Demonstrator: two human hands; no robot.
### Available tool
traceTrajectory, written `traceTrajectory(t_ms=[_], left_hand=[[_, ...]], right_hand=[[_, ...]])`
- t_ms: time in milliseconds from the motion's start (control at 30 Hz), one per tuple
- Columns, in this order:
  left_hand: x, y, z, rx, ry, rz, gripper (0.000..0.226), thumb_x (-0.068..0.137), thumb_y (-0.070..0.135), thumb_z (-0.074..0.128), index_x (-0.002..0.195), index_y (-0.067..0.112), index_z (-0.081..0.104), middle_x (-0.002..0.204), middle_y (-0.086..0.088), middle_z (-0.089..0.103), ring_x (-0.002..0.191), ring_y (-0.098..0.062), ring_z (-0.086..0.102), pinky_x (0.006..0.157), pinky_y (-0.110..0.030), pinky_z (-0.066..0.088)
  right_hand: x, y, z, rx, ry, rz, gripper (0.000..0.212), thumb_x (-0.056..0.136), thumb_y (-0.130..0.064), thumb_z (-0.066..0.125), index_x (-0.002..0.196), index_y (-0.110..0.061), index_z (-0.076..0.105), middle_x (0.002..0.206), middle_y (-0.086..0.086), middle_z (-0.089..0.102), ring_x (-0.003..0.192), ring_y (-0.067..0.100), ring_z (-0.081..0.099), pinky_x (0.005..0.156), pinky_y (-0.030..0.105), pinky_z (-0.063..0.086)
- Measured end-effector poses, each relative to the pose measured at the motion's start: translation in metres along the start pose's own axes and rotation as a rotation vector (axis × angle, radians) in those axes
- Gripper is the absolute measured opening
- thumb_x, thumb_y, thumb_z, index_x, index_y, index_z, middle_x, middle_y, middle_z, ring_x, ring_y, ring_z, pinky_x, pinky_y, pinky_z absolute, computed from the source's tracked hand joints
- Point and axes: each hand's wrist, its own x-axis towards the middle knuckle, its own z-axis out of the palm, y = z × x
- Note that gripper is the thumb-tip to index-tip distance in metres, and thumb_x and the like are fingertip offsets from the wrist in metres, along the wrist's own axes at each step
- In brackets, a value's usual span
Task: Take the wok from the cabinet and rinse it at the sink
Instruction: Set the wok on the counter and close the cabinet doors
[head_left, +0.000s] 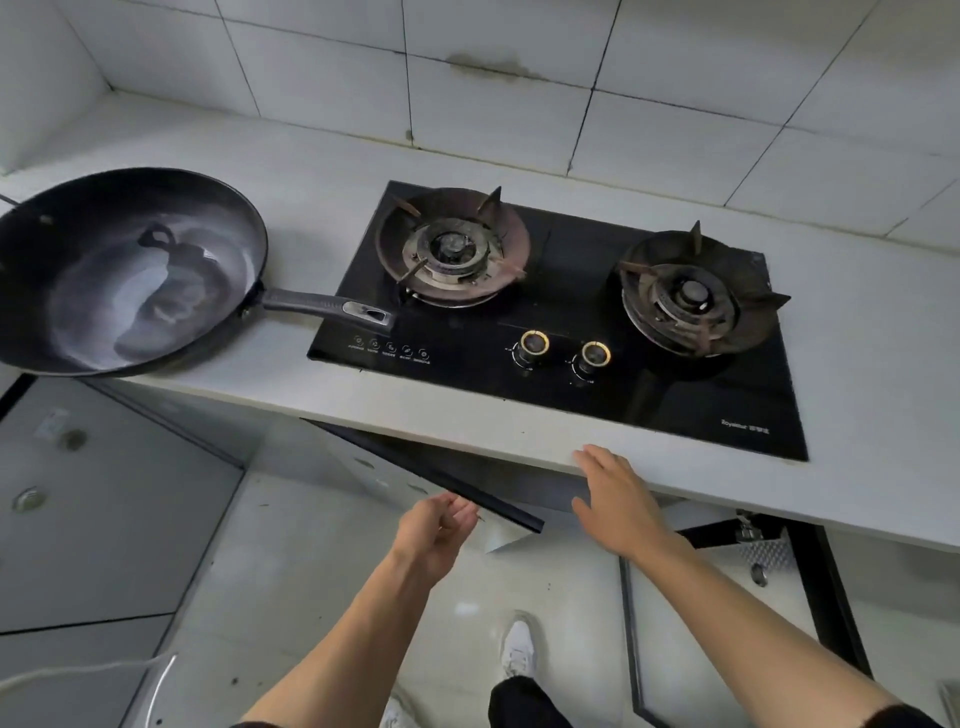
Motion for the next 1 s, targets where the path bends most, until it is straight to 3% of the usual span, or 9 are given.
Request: traceTrajectory(t_ms=[133,333,600,767,833,933,1000], left_hand=[[0.014,0.003,0.021,-0.127,0.064,0.018,0.07,0.079,-0.022,0.014,0.146,-0.01,0.027,0.149,-0.027,0.038,0.139,-0.041,0.037,0.116,-0.045,0.033],[0.023,0.006,0.044,-0.232,0.106,0.05,0.075,0.078,-0.02,0.01,0.151,-0.006,0.011,0.158,-0.027,0.018,0.147,-0.042,0.02,0.121,-0.048,0.022],[0.028,0.011,0.062,-0.232,0.127,0.023,0.07,0.078,-0.015,0.017,0.145,-0.002,0.034,0.15,-0.02,0.041,0.143,-0.034,0.033,0.12,-0.044,0.025],[0.019,0.01,0.059,-0.189,0.104,0.027,0.067,0.083,-0.013,0.02,0.148,-0.002,0.028,0.151,-0.02,0.038,0.142,-0.034,0.035,0.119,-0.046,0.028],[0.01,0.011,0.057,-0.06,0.097,0.043,0.052,0.089,-0.008,0.026,0.138,-0.003,0.041,0.143,-0.023,0.045,0.136,-0.036,0.043,0.116,-0.046,0.033],[-0.011,0.021,0.059,0.23,0.094,0.076,0.018,0.095,0.003,0.04,0.103,-0.001,0.057,0.118,-0.021,0.057,0.115,-0.035,0.056,0.109,-0.046,0.043],[-0.029,0.03,0.061,0.473,0.068,0.121,0.014,0.098,0.008,0.047,0.104,0.005,0.059,0.111,-0.014,0.061,0.108,-0.029,0.059,0.101,-0.042,0.048]], right_hand=[[0.004,0.006,0.0,-0.01,-0.021,-0.02,0.071,0.09,-0.024,0.057,0.15,-0.018,0.02,0.151,-0.001,0.034,0.135,0.02,0.035,0.111,0.032,0.031],[0.008,0.007,-0.001,-0.047,-0.029,-0.045,0.066,0.084,-0.018,0.059,0.144,-0.016,0.032,0.148,0.001,0.037,0.131,0.023,0.038,0.109,0.031,0.032],[0.011,0.009,-0.006,-0.038,-0.046,-0.048,0.06,0.083,-0.016,0.062,0.138,-0.017,0.039,0.14,0.001,0.042,0.122,0.023,0.043,0.102,0.033,0.041],[0.007,0.01,-0.001,-0.019,-0.057,-0.042,0.068,0.081,-0.015,0.063,0.142,-0.017,0.033,0.145,0.0,0.037,0.128,0.022,0.039,0.104,0.032,0.039],[0.005,0.01,0.0,-0.007,-0.068,-0.038,0.071,0.08,-0.014,0.062,0.144,-0.017,0.03,0.149,-0.001,0.032,0.132,0.022,0.034,0.106,0.033,0.037],[-0.001,0.009,-0.006,0.058,-0.139,-0.014,0.075,0.084,-0.017,0.06,0.149,-0.017,0.022,0.159,-0.002,0.017,0.144,0.021,0.018,0.114,0.036,0.03],[-0.01,0.007,-0.013,0.146,-0.179,0.015,0.074,0.088,-0.02,0.057,0.152,-0.019,0.02,0.161,-0.003,0.012,0.147,0.018,0.012,0.118,0.039,0.025]])
